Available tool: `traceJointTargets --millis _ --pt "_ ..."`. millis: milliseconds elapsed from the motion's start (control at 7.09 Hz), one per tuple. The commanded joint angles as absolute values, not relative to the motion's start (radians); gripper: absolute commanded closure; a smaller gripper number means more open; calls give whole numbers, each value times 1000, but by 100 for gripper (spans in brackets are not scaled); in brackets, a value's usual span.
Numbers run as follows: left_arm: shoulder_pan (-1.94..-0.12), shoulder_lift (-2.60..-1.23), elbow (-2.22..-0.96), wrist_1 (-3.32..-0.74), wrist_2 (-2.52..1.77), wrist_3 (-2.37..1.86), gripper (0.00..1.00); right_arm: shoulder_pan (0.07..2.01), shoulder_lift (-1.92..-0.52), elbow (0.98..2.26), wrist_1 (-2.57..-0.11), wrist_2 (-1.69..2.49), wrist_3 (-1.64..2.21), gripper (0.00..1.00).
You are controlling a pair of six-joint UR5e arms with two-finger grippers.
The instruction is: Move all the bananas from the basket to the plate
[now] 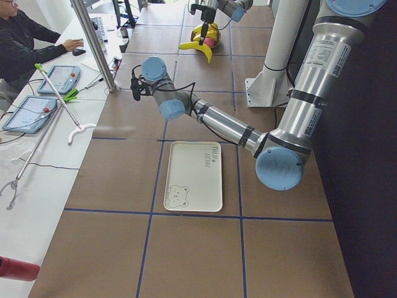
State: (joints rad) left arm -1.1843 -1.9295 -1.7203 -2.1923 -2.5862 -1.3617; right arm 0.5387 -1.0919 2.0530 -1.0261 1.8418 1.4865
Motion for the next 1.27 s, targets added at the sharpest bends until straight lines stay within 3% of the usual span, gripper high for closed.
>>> traceJointTargets --millis 0,846,987,1128 --pt "-1035 -2072 -1741 -2236 -2531 -1596 1 413 -1071 2054 -1000 1709 1490 99" --pt "-698 -2190 -1815 -2240 -2272 -1697 1 396 -1046 2049 -999 1707 1486 99" --pt "-695 -2191 -1815 -2240 -2269 -1697 13 396 -1046 2051 -1000 1707 1486 99" --pt "-695 -2186 -1815 -2240 -2270 -1692 73 397 -1046 2054 -999 1709 1486 99"
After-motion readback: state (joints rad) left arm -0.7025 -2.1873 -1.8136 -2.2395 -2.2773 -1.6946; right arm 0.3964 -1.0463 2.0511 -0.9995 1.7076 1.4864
